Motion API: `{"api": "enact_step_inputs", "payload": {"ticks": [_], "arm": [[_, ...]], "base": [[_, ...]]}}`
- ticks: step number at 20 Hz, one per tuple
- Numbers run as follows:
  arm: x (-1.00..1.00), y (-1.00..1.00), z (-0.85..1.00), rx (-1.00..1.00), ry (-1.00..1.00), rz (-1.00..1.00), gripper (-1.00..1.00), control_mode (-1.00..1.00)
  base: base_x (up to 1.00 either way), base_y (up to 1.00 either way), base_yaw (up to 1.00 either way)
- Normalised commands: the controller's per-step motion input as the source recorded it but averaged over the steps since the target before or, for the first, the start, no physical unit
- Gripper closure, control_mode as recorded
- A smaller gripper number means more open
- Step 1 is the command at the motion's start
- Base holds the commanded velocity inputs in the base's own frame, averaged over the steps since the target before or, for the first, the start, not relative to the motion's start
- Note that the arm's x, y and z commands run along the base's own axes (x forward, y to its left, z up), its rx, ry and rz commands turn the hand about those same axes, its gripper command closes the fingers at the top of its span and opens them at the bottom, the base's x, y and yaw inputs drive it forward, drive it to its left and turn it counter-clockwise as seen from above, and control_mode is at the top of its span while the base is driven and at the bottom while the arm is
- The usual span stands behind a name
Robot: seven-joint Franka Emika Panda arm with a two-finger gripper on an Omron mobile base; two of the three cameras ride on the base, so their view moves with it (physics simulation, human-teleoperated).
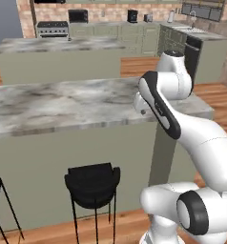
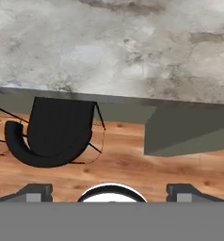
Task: Place the garlic in the correct fridge rack based on whether it is a fruit or vegetable. Finally, close the fridge door.
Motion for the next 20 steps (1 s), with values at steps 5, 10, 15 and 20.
{"api": "enact_step_inputs", "payload": {"ticks": [5,10,15,20], "arm": [[0.0,0.0,0.0,0.0,0.0,0.0,-1.0,1.0],[0.0,0.0,0.0,0.0,0.0,0.0,-1.0,1.0],[0.0,0.0,0.0,0.0,0.0,0.0,-1.0,1.0],[0.0,0.0,0.0,0.0,0.0,0.0,-1.0,1.0]], "base": [[0.01,-1.0,-0.02],[0.1,-1.0,0.0],[0.1,-1.0,0.0],[0.63,-1.0,0.0]]}}
